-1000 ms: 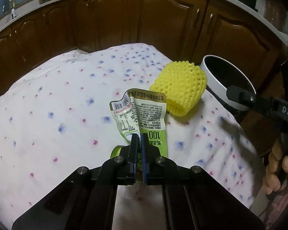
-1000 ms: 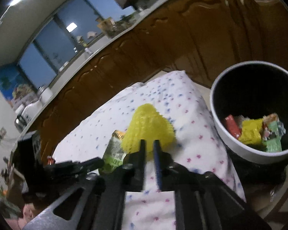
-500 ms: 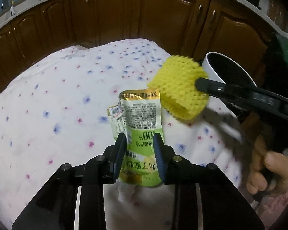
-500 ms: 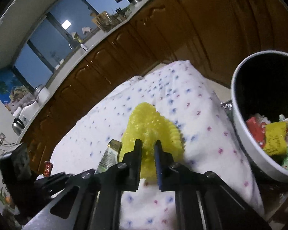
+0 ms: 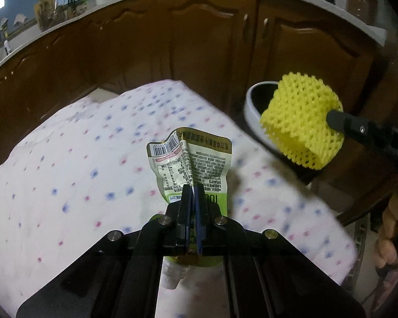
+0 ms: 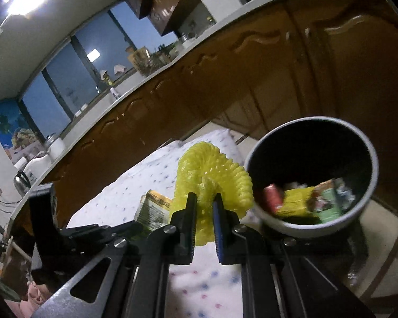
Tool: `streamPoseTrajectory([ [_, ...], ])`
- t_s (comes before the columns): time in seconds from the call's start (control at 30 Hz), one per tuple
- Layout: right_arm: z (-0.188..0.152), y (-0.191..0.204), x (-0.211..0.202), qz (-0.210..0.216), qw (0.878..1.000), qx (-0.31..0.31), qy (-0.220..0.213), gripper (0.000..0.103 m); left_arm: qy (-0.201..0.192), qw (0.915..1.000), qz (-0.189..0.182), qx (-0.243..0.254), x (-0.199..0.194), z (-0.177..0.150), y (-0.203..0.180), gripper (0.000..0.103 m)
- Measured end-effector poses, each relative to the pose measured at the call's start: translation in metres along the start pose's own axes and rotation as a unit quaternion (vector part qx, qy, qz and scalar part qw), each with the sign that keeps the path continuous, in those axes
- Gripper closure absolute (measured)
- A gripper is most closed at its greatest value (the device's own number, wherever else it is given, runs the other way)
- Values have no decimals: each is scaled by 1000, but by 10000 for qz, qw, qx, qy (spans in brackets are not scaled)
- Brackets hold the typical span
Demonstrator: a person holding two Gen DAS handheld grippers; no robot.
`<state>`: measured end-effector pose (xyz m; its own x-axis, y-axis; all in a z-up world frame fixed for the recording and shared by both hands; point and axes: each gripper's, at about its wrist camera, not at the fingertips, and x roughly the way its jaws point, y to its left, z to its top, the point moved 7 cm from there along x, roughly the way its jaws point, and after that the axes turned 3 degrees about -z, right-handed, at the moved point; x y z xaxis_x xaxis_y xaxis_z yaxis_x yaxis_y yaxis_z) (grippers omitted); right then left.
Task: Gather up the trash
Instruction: 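Carry pouch and foam net over the bin and open both grippers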
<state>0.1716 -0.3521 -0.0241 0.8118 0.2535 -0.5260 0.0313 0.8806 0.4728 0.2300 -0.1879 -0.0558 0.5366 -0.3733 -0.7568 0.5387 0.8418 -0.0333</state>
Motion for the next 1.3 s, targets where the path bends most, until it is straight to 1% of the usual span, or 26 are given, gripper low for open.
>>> streamPoseTrajectory([
  [0.2, 2, -22, -23, -203, 9997, 43, -149, 92, -91, 9996, -222, 155, -3, 19, -31, 101],
  [0.4, 11, -41, -38, -350, 9988, 132, -309, 92, -140, 9985, -354, 383, 1, 38, -65, 101],
  [0.7, 26, -64, -35, -598, 9974, 215, -336, 92, -51, 9965, -485, 683, 23, 66, -105, 101],
  [0.93, 30, -80, -30, -817, 9961, 185, -276, 92, 95, 9961, -470, 746, 42, 77, -119, 101],
  [1.3, 36, -98, -12, -996, 9949, 164, -61, 91, 242, 9958, -456, 760, 66, 89, -130, 101],
])
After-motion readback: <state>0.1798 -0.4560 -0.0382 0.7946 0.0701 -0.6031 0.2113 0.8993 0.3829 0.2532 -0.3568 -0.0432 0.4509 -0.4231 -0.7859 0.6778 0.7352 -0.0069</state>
